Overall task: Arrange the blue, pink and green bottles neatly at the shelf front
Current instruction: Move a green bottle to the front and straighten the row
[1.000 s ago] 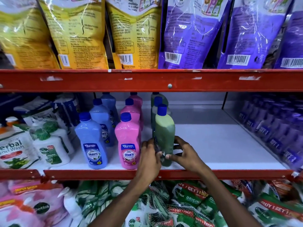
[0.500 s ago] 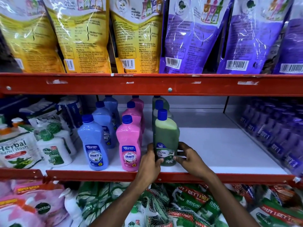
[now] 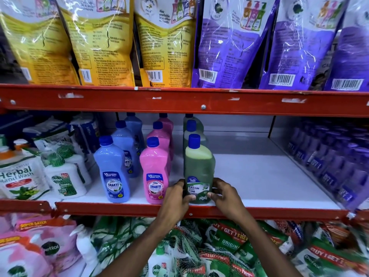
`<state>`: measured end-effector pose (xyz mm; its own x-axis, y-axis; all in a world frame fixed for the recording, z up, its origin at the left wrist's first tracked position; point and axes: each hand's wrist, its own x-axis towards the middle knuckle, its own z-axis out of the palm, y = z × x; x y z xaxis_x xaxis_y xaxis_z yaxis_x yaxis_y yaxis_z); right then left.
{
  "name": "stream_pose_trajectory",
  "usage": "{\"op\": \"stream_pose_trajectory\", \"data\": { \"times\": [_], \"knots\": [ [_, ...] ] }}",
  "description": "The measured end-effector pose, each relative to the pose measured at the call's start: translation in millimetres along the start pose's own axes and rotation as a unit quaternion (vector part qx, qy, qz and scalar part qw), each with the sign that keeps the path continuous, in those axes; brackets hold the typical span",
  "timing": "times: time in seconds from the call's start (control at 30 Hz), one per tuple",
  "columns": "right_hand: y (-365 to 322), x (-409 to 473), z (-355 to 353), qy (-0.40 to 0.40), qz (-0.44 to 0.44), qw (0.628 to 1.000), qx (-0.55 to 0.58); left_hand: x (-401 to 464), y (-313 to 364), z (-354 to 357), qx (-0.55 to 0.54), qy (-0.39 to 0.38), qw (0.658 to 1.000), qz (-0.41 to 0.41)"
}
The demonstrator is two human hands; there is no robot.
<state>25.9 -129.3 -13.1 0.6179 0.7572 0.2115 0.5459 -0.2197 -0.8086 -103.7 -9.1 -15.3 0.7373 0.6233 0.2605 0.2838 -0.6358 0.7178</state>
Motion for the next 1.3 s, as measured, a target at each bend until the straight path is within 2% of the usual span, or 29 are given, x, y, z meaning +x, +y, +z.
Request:
{"op": "stream_pose_trajectory", "data": {
  "times": [0.67,0.73,0.77,0.87,0.9,0.97,1.07,1.3],
  "knots": [
    [3,-7,-3,-0.006,0.024,1.0,0.014,-6,-4,-1,-0.013,-0.006,1.0,0.009],
    [1,-19,2,0.047,0.027,0.997,0.062,-19,-5,-8,-0.018,-0.011,1.0,0.016],
    [-2,-29,1,0.106,0.02,0.99,0.086,-26,-6,-9,-0.019,0.002,0.999,0.025],
    [-18,-51,32,0.244,-0.052,0.964,0.089,-61,-33,-33,-0.034,0.101,0.994,0.012],
    [-23,-58,38,0.251,-0.073,0.961,0.09,-70,-39,-38,-0.047,0.134,0.99,0.023],
    [-34,-66,52,0.21,-0.111,0.968,0.085,-76,-45,-45,-0.044,0.203,0.978,0.024],
    [-47,-53,76,0.103,-0.091,0.989,0.059,-64,-52,-57,-0.055,0.266,0.962,-0.006],
    [-67,-5,122,0.07,-0.018,0.997,0.005,-27,-82,-85,-0.021,0.103,0.994,0.012]
  ]
}}
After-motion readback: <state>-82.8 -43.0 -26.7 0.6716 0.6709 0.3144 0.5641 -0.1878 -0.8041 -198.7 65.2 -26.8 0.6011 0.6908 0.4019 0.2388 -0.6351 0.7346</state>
